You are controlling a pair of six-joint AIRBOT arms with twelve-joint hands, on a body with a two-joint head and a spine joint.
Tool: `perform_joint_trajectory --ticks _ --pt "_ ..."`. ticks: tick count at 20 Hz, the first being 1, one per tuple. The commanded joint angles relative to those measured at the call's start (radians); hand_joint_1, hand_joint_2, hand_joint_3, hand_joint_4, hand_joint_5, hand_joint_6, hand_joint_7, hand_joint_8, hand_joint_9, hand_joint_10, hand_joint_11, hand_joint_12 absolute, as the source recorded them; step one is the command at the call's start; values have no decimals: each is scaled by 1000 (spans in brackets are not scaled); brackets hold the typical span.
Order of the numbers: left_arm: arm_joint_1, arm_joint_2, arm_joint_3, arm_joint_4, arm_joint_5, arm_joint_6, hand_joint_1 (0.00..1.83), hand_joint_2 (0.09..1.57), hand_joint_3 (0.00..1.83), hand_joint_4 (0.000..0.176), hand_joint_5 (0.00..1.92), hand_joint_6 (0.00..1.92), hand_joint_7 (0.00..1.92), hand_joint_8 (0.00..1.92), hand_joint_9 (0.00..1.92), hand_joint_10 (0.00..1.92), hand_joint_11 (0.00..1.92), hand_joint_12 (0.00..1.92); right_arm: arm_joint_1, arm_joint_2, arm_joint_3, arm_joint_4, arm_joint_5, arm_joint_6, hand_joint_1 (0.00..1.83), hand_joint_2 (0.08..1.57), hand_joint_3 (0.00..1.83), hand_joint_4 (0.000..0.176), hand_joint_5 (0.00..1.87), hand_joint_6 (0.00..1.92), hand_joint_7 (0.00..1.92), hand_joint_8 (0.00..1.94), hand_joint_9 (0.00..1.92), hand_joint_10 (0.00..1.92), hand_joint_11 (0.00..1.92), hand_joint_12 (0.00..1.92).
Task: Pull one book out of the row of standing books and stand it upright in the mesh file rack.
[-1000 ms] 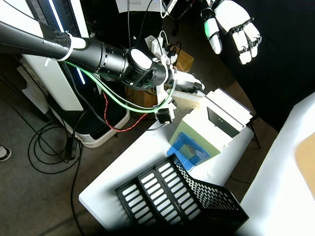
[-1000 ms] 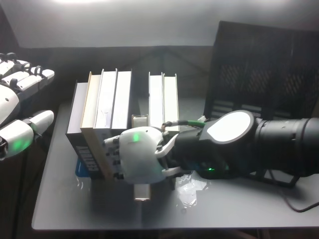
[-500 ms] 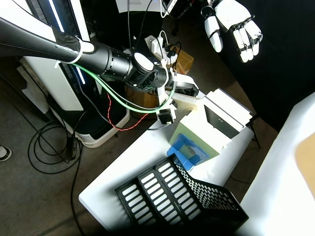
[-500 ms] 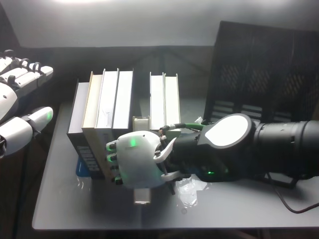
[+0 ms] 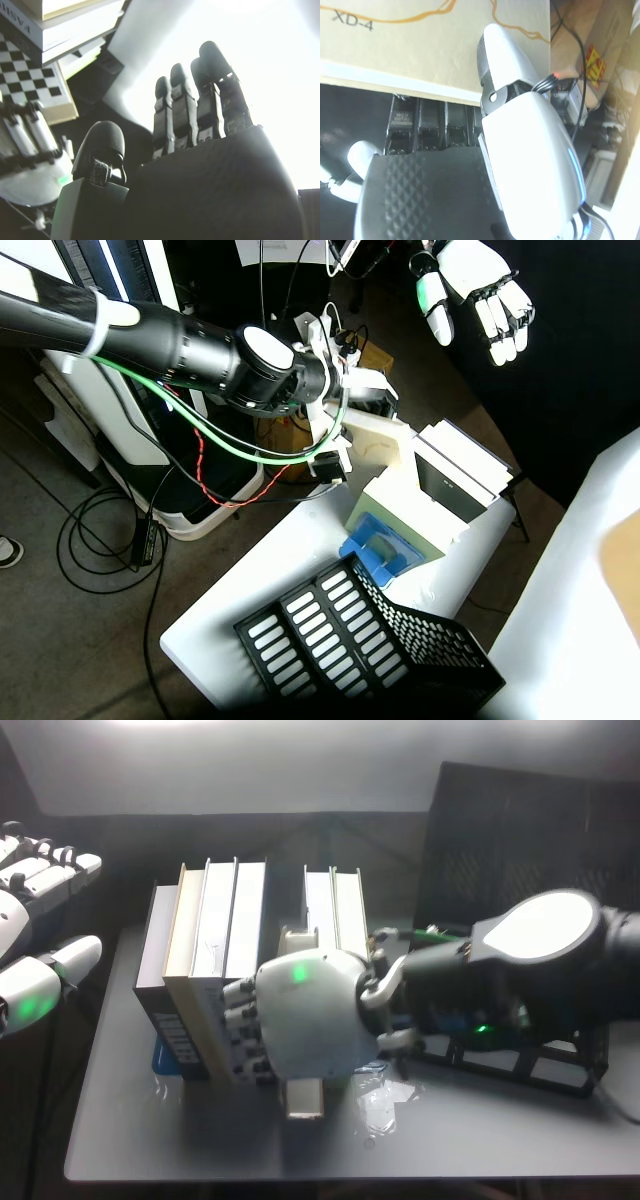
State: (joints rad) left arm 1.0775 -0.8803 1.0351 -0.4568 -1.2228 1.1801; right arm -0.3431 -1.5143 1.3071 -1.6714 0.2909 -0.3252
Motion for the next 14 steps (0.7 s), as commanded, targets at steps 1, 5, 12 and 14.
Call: perform_joint_trajectory --ticks 1,5,12,14 --pt "-2 15 -1 -2 -130 1 0 1493 0 0 312 19 353 22 0 665 0 1458 22 19 -15 23 24 -8 1165 1329 0 0 538 1354 671 1746 336 1890 343 1921" --pt "0 20 -7 -5 -132 -1 0 1483 0 0 308 17 363 26 0 668 0 1495 100 106 -90 -38 91 61 1165 1329 0 0 538 1354 671 1747 336 1890 343 1921" --pt "0 33 -18 -9 -149 -11 0 1481 0 0 291 10 275 6 0 509 0 1377 256 175 -95 -323 202 462 1165 1329 0 0 538 1354 671 1747 336 1890 343 1921" --pt "0 35 -18 -9 -155 -15 0 1468 0 0 288 6 251 1 0 447 0 1298 301 183 -79 -362 216 525 1165 1329 0 0 538 1354 671 1747 336 1890 343 1921"
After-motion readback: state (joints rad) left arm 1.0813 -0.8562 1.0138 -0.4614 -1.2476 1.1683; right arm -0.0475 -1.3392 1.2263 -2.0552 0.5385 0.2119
